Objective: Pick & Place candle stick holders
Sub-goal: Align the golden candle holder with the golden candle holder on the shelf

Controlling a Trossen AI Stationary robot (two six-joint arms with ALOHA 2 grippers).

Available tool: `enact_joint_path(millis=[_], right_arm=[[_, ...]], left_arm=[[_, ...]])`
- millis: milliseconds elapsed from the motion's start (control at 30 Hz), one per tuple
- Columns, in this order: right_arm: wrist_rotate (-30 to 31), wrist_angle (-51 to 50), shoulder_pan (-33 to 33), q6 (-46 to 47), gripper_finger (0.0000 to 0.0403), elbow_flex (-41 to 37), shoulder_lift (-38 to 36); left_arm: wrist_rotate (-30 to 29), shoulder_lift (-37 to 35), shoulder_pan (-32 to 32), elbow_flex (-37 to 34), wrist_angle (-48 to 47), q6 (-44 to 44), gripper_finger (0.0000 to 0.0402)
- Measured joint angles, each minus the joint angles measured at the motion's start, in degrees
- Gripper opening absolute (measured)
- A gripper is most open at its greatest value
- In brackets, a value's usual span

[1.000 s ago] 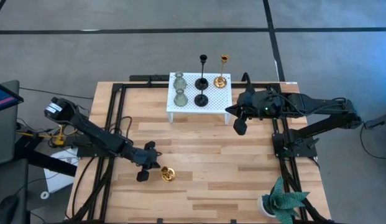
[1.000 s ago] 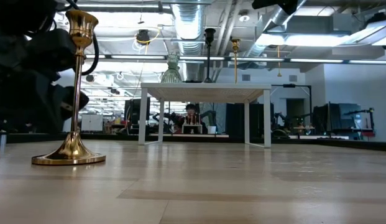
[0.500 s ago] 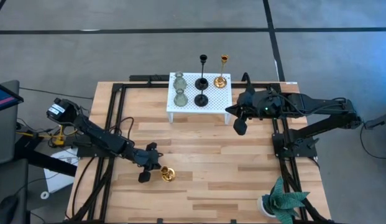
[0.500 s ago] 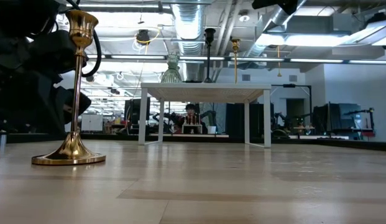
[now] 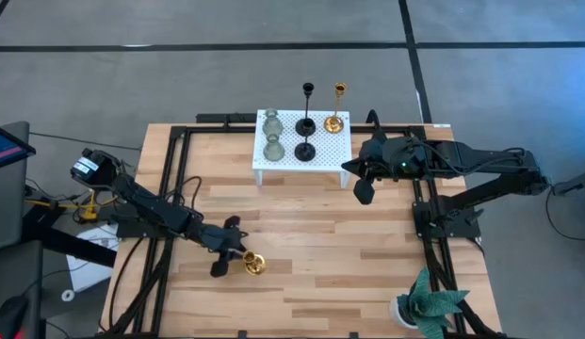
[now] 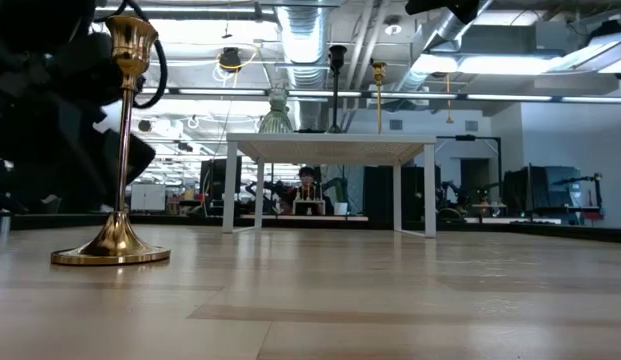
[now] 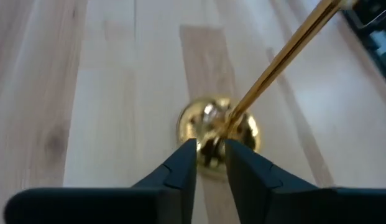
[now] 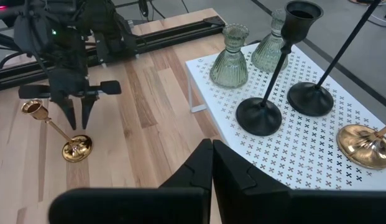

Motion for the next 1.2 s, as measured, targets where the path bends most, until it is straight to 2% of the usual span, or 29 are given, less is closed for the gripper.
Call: enact_joint_path(millis=[367, 533, 667, 800, 933, 1200], right_arm=[[0.0, 0.0, 0.0, 0.0, 0.0, 0.0, 0.0], [0.0, 0.0, 0.0, 0.0, 0.0, 0.0, 0.0], [0.0, -0.1, 0.0, 0.0, 0.0, 0.0, 0.0], [0.0, -0.2, 0.0, 0.0, 0.0, 0.0, 0.0], [0.0, -0.7, 0.0, 0.0, 0.0, 0.0, 0.0], [0.0, -1.1, 0.0, 0.0, 0.0, 0.0, 0.0]], left_arm=[[0.0, 2.2, 0.0, 0.0, 4.7, 1.7, 0.0189], [0.0, 7.2, 0.0, 0.0, 13.5, 1.3, 0.024], [0.0, 10.9, 0.0, 0.0, 19.8, 0.9, 0.0262], [0.0, 13.9, 0.0, 0.0, 20.9, -2.6, 0.0265], [0.0, 16.3, 0.0, 0.0, 22.2, -6.0, 0.0251], [0.1, 17.3, 0.0, 0.0, 24.5, -6.9, 0.0175]])
